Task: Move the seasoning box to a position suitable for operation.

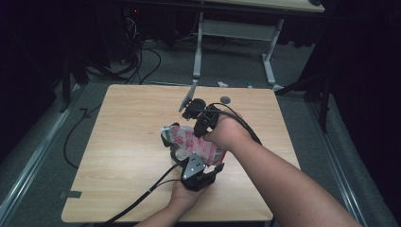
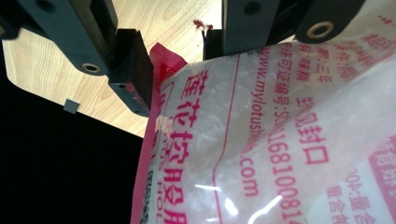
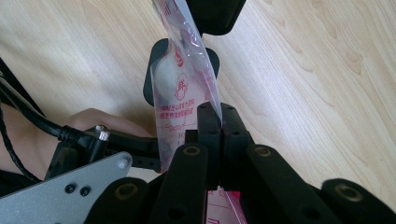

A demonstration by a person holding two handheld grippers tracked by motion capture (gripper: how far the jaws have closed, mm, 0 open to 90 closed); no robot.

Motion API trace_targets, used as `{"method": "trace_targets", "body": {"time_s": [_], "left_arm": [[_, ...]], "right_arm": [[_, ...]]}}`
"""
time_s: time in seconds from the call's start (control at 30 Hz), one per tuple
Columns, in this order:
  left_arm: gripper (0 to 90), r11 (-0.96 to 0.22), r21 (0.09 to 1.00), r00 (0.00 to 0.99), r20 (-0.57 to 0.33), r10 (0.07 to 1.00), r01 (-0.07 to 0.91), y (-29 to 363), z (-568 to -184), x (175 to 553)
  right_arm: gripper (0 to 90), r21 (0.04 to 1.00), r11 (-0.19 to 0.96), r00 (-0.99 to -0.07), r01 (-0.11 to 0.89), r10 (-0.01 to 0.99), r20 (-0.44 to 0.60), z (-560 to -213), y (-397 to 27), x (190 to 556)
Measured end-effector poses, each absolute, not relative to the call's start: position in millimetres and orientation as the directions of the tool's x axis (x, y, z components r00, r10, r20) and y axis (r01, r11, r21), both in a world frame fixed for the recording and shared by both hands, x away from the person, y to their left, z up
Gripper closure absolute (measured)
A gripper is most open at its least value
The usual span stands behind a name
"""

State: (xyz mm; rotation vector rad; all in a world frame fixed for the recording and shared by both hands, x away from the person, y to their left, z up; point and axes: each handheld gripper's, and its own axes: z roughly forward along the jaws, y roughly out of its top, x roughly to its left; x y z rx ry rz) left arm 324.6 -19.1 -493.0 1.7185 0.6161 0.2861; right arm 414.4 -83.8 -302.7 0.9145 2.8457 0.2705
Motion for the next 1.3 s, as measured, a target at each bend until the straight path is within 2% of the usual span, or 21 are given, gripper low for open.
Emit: {"method": "trace_targets", "body": {"time_s": [1.3], "left_arm": [[67.1,-0.138,0.959,0.825,-0.132,0.55,0.246,-18.5,-495.1,324.5]], "right_arm": [[89.6,0.201,0.802,-0.807,0.563,0.586,-0.077,-305.0,-81.3,414.7]]}}
